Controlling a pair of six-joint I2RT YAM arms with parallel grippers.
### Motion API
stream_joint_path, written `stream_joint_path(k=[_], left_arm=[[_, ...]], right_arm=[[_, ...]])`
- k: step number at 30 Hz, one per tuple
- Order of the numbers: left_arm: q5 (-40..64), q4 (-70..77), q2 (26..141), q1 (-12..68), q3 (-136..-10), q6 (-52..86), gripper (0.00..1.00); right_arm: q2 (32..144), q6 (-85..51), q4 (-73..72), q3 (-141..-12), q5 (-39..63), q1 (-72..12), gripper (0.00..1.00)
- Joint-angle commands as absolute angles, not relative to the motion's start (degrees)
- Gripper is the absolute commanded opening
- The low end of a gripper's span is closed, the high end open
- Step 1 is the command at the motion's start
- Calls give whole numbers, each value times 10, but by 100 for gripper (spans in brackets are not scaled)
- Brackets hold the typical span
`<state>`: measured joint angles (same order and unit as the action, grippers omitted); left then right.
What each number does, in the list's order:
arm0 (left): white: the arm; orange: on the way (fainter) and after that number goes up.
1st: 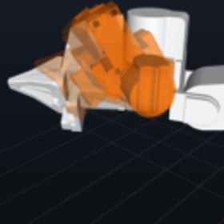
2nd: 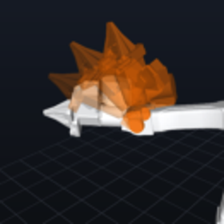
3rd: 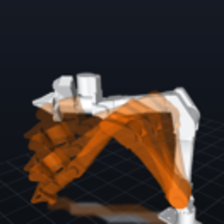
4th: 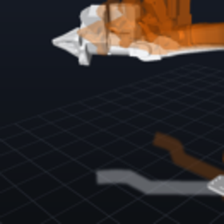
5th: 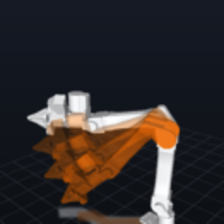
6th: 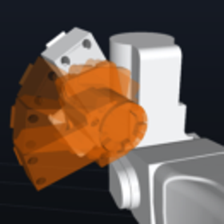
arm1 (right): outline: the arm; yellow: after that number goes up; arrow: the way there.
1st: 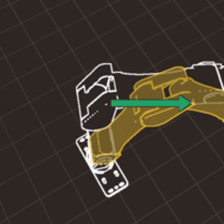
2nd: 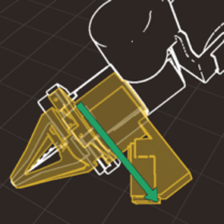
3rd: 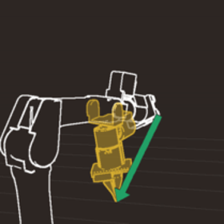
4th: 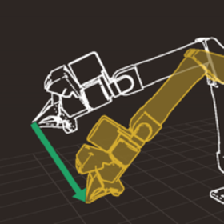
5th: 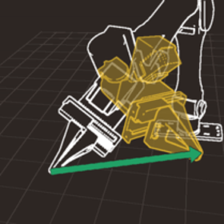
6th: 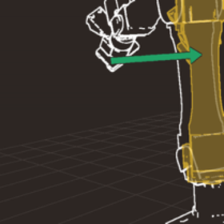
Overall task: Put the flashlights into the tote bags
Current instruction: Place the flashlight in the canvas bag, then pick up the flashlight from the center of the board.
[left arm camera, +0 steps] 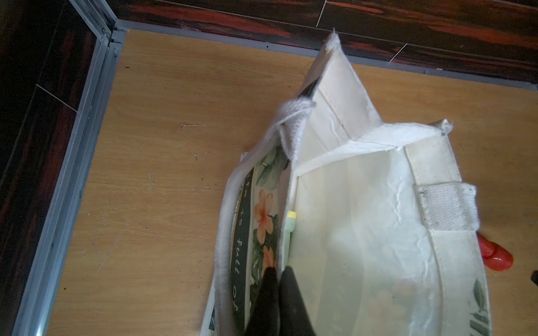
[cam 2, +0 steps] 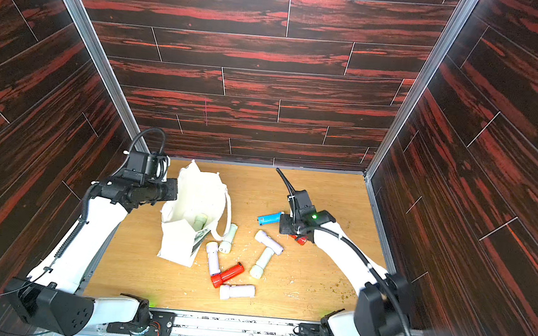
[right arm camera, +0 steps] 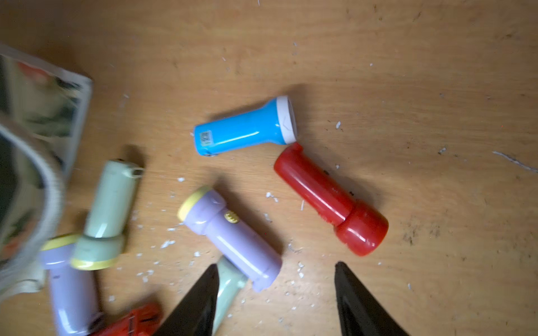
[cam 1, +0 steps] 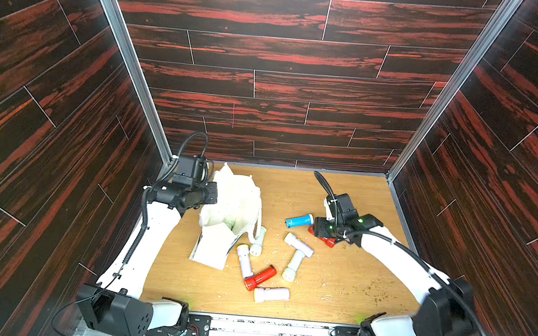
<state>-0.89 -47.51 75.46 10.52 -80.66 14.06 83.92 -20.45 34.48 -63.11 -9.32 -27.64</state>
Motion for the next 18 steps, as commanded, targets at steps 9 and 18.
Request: stream_joint_path(k=[9,18], left_arm=[[-110,-513,747,152,-818,123,0],[-107,-513,748,155,-814,123,0]], right_arm=[[989,-71,363,-721,-93,-253,67],[1070,29,383,-775,-112,-253,66]])
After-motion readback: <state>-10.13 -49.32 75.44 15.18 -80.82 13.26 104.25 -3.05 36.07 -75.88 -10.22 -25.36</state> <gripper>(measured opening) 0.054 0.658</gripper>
